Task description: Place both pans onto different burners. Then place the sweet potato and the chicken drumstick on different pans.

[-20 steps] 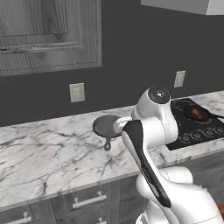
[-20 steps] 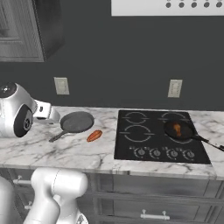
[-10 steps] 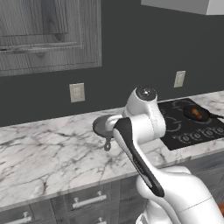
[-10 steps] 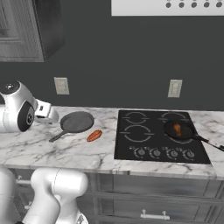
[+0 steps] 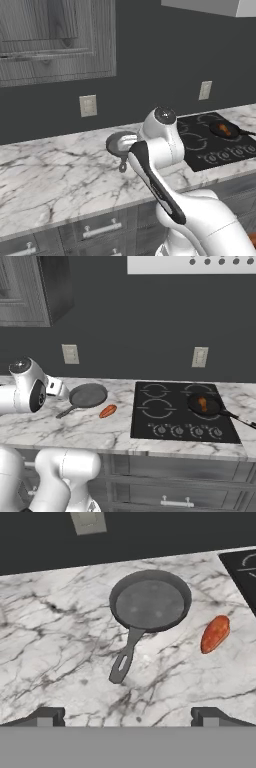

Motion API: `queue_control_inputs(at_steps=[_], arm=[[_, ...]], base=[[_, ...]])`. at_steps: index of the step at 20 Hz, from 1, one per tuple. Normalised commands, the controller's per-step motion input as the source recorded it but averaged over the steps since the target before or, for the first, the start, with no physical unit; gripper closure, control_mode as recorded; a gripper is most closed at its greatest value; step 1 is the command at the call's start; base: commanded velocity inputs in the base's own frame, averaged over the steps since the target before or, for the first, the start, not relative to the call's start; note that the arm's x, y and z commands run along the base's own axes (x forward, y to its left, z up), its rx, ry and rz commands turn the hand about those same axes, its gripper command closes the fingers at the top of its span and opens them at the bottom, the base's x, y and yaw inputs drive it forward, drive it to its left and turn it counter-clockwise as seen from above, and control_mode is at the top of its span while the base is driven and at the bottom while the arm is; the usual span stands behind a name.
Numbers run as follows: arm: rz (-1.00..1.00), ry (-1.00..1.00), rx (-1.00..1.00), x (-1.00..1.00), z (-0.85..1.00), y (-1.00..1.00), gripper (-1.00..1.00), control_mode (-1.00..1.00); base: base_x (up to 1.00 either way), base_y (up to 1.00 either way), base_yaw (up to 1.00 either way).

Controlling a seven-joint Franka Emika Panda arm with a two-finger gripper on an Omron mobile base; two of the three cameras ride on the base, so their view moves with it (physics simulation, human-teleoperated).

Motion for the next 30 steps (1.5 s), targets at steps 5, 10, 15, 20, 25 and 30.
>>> queue_control_inputs(at_steps=[5, 10, 15, 20, 25, 30], arm=[[-0.01, -0.01, 0.0, 0.28, -0.09, 0.21, -1.0, -1.0], [-0.02, 0.0, 0.0, 0.21, -0.03, 0.09, -1.0, -1.0], [-0.02, 0.0, 0.0, 0.1, -0.09, 0.01, -1.0, -1.0], [-0.01, 0.0, 0.0, 0.0, -0.23, 0.0, -1.0, -1.0], [-0.02, 0.0, 0.0, 0.0, -0.22, 0.0, -1.0, -1.0], [-0.03, 0.0, 0.0, 0.0, -0.2, -0.01, -1.0, -1.0]], base=[[0.0, 0.0, 0.0], [0.0, 0.0, 0.0], [0.0, 0.0, 0.0], [0.0, 0.0, 0.0], [0.0, 0.0, 0.0], [0.0, 0.0, 0.0]])
